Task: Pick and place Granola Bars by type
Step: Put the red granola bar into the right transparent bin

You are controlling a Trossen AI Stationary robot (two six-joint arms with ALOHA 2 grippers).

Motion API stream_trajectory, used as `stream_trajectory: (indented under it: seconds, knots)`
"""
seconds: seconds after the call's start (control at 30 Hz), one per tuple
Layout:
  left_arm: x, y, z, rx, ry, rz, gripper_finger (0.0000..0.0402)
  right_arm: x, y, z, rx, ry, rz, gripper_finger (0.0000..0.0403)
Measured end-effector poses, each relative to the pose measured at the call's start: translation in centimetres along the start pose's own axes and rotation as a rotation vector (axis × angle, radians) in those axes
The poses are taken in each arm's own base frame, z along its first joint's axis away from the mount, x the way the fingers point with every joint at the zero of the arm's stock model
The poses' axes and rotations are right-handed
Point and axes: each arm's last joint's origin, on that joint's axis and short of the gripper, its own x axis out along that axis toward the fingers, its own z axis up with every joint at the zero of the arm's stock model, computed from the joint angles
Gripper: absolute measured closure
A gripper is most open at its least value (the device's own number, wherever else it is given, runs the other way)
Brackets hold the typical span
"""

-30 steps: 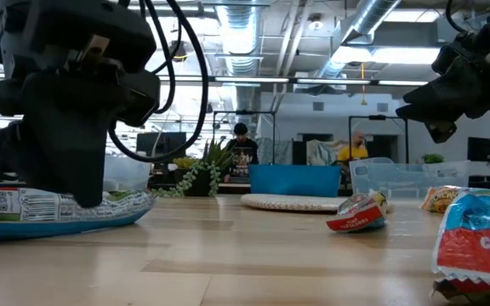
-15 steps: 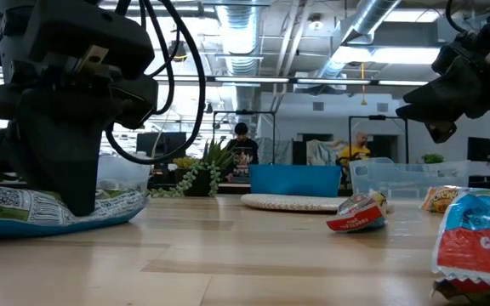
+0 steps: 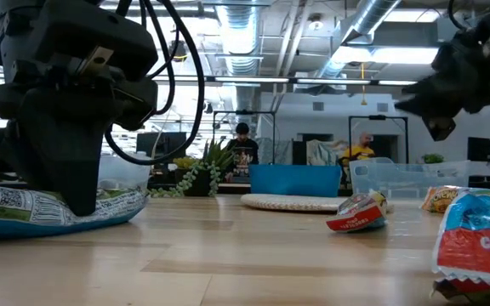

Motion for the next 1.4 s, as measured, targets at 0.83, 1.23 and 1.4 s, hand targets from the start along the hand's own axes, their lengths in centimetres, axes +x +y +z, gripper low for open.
stream_trajectory:
  seconds: [0.83, 1.23, 1.4]
  knots:
    - [-0.2, -0.9, 0.6, 0.008, -0.01, -0.057, 0.0311, 0.8, 0.2, 0.7, 0.817, -0.15, -0.045, 0.0275]
    - [-0.2, -0.7, 0.4, 0.016, -0.002, -0.033, 0.0315, 1.5, -0.1, -0.2, 0.843, -0.078, -0.122, 0.0275]
    - [-0.3, -0.7, 0.4, 0.016, -0.002, -0.032, 0.0315, 2.0, 0.2, 0.3, 0.859, -0.043, -0.118, 0.0275]
